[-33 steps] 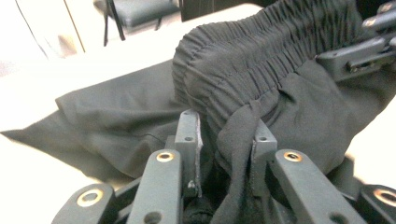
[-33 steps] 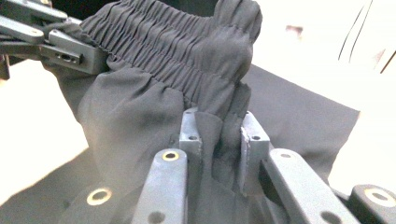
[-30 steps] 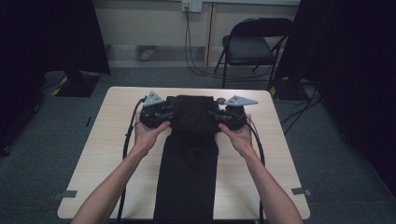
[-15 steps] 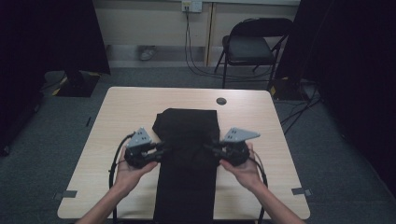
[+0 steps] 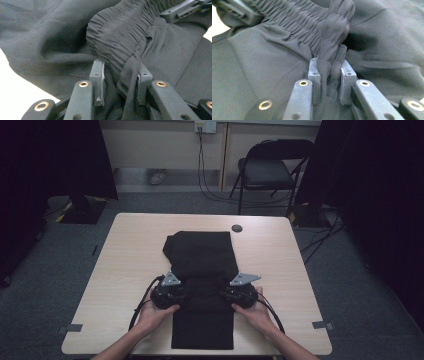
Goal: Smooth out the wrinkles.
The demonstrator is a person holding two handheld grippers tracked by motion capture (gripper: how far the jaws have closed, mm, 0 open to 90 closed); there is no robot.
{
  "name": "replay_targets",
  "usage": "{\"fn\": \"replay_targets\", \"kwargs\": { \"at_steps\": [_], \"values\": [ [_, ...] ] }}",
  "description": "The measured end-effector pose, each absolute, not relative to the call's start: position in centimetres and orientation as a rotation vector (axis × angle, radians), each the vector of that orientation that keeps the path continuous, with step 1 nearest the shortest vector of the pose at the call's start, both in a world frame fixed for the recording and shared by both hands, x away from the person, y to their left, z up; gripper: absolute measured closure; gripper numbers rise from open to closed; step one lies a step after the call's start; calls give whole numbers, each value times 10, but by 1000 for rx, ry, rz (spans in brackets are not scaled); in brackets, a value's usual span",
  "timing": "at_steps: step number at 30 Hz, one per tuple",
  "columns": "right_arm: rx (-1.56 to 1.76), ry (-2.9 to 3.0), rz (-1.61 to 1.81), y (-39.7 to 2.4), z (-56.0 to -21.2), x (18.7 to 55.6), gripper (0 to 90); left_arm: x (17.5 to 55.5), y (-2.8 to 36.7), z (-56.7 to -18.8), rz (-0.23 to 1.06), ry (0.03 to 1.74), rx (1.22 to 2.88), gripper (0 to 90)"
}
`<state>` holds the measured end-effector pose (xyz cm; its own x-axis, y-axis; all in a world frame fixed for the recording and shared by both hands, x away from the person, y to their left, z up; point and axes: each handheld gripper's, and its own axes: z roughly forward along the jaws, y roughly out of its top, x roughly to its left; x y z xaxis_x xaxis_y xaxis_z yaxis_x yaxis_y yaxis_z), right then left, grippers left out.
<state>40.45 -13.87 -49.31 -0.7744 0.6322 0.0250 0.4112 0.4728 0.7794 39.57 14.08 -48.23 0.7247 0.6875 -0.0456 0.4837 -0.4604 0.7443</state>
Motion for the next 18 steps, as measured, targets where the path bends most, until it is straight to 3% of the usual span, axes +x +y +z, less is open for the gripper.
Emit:
{"fn": "replay_targets", "kwargs": {
  "at_steps": [5,10,12,18],
  "values": [
    [944,2399,1161,-143,-492,430,730,414,136,-484,315,891,2118,660],
    [919,2440,1193,-150,-486,414,567,398,138,-475,327,813,2207,571],
    [915,2461,1222,-155,-479,404,481,394,142,-468,292,804,2162,521],
    [940,2353,1364,-178,-453,398,443,396,161,-448,303,808,2004,458]
  ]
}}
